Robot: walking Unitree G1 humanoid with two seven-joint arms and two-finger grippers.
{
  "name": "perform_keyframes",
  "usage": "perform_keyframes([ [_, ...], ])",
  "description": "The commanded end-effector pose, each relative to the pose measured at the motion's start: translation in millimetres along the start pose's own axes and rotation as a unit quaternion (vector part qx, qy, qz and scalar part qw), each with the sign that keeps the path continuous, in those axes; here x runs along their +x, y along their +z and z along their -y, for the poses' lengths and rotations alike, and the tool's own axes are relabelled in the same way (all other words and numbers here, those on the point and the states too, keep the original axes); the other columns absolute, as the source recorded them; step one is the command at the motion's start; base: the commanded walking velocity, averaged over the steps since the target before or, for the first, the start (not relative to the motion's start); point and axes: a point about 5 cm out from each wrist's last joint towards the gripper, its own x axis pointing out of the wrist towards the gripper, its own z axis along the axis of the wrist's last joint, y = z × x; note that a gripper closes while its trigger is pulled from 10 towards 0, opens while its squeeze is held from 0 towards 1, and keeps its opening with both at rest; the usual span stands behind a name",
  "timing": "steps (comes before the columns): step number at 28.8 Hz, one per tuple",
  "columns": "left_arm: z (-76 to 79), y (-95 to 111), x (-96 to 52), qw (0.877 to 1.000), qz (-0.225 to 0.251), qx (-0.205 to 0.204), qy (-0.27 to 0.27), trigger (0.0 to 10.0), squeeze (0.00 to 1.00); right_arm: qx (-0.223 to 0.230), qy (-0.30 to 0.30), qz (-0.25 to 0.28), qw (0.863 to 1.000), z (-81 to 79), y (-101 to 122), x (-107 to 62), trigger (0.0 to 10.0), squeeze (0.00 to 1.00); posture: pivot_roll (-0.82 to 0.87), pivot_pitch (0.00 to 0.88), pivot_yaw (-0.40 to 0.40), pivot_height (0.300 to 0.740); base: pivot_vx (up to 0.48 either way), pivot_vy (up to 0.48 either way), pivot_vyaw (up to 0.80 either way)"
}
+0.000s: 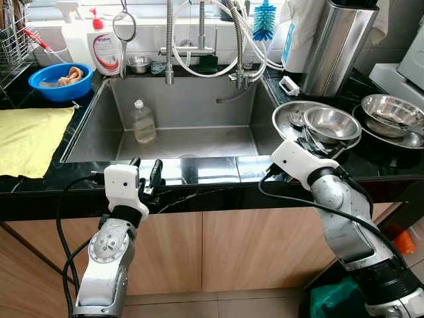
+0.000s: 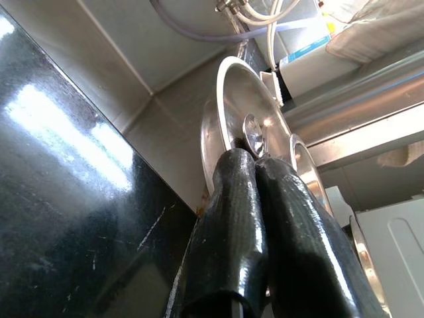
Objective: Kitchen organization
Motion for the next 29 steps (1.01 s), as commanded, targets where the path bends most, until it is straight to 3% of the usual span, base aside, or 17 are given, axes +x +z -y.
perform_keyframes([
  [1, 1.4, -2, -0.2, 1.0, -0.008, -0.004, -0.006, 10.0, 0.0, -0.003, -0.014, 0.02, 1.0, 6.1, 9, -0.7, 3.7, 0.0, -0.07, 0.0, -0.039, 0.706, 0.0, 0.0, 0.0],
  [3, 1.4, -2, -0.2, 1.0, -0.008, -0.004, -0.006, 10.0, 0.0, -0.009, -0.024, 0.028, 0.999, 8.7, 13, -0.7, 10.0, 0.0, -0.07, 0.0, -0.039, 0.706, 0.0, 0.0, 0.0],
  [13, 1.3, -3, 0.0, 1.0, -0.009, -0.006, -0.005, 10.0, 0.0, -0.027, -0.062, 0.045, 0.997, 20.0, 19, -0.5, 10.0, 0.0, -0.07, 0.001, -0.039, 0.706, 0.0, 0.0, 0.0],
  [23, 1.0, -3, -0.4, 1.0, -0.01, -0.006, -0.003, 10.0, 0.0, -0.052, -0.122, 0.11, 0.985, 33.8, 40, -4.2, 10.0, 0.0, -0.07, 0.007, -0.04, 0.706, 0.0, 0.0, 0.0],
  [27, 0.8, -3, -0.4, 1.0, -0.01, -0.006, -0.003, 10.0, 0.0, -0.037, -0.138, 0.127, 0.982, 37.6, 45, -5.3, 10.0, 0.0, -0.07, 0.004, -0.041, 0.706, 0.0, 0.0, 0.0],
  [29, 0.7, -4, -0.3, 1.0, -0.009, -0.005, -0.002, 10.0, 0.0, 0.016, -0.124, 0.152, 0.98, 35.5, 52, -5.8, 10.0, 0.0, -0.07, 0.002, -0.041, 0.706, 0.0, 0.0, 0.0],
])
